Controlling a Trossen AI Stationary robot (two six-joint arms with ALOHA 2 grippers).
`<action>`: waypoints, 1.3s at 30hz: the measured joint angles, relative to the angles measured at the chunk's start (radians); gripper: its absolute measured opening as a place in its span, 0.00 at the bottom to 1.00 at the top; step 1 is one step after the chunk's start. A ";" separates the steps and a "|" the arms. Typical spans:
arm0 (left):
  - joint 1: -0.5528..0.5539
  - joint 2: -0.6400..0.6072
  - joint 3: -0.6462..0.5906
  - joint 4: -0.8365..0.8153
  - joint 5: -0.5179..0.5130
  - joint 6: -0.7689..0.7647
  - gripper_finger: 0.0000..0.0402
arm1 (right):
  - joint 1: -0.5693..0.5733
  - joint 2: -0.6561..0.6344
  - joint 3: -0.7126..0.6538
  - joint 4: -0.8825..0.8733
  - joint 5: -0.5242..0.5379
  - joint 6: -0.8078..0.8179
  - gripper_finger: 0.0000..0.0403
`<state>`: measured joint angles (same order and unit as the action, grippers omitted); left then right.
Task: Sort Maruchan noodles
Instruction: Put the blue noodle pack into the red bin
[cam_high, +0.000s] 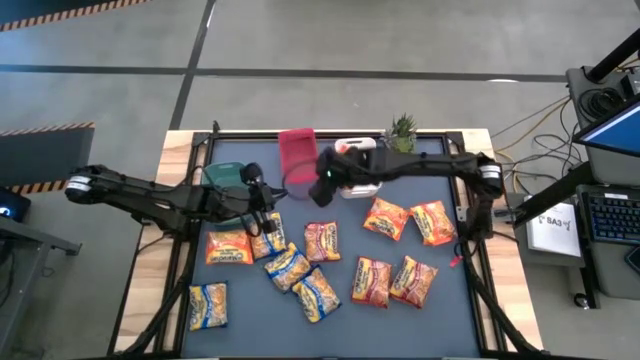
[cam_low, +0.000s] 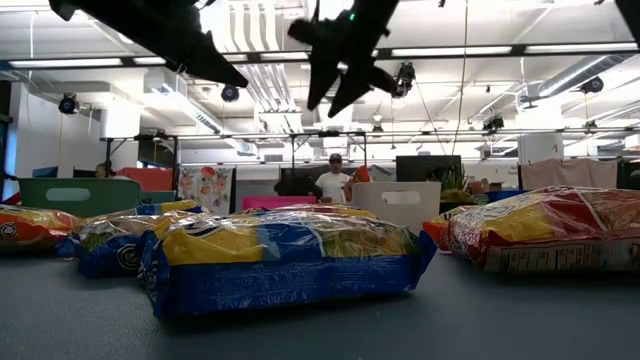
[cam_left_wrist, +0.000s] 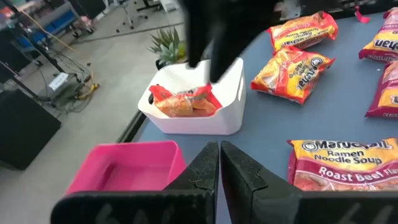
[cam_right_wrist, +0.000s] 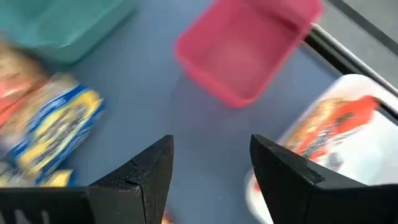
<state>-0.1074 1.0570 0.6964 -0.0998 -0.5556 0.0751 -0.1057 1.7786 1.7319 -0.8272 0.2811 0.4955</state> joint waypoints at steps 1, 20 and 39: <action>0.000 0.006 0.000 0.001 0.005 -0.008 0.00 | 0.022 -0.011 -0.020 0.012 0.012 -0.001 0.50; -0.001 0.134 0.000 0.030 0.248 -0.218 0.00 | 0.203 -0.287 -0.689 0.721 -0.076 -0.064 0.50; -0.003 0.271 -0.001 0.121 0.453 -0.530 0.00 | 0.209 -0.707 -1.098 1.069 -0.066 -0.507 0.50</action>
<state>-0.1102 1.3285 0.6952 0.0211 -0.1031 -0.4544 0.1031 1.0716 0.6338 0.2420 0.2156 -0.0114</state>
